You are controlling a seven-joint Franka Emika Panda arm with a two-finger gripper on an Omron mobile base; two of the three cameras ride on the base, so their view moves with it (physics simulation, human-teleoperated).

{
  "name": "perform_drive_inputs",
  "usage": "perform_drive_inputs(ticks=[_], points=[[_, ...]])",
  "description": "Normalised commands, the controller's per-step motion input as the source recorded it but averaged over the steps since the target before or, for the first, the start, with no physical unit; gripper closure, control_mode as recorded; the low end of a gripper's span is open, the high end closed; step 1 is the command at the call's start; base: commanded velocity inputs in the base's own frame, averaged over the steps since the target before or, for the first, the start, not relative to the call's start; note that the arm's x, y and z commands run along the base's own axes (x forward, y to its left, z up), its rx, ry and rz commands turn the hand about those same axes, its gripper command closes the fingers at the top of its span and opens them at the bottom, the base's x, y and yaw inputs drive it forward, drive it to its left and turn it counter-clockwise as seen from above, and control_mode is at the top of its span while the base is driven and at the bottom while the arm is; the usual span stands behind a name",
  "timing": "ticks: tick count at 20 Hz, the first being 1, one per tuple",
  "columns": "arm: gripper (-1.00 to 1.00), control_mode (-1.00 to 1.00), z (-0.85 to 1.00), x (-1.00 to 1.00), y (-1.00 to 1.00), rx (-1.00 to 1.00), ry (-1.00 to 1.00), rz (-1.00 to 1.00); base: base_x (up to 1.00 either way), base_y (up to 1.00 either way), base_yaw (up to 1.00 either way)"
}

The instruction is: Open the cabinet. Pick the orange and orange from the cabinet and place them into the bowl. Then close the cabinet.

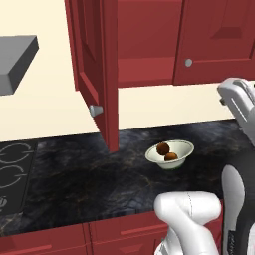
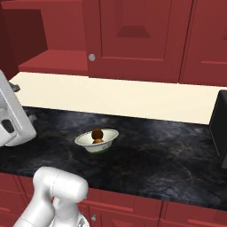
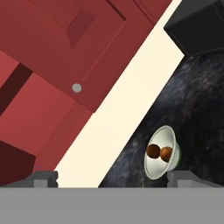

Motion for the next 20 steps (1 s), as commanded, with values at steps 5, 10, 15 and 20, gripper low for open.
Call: perform_drive_inputs(ticks=[5,10,15,20], points=[[-1.0,-1.0,-0.15,-0.03,0.49,0.0,0.0,-0.04,0.0,0.0,0.0],[-1.0,-1.0,-0.13,-0.12,0.48,0.0,0.0,-0.04,0.0,0.0,0.0],[-1.0,-1.0,-0.05,-0.19,0.45,0.0,0.0,-0.04,0.0,0.0,0.0],[-1.0,-1.0,-0.01,-0.19,0.48,0.0,0.0,-0.03,0.0,0.0,0.0]])
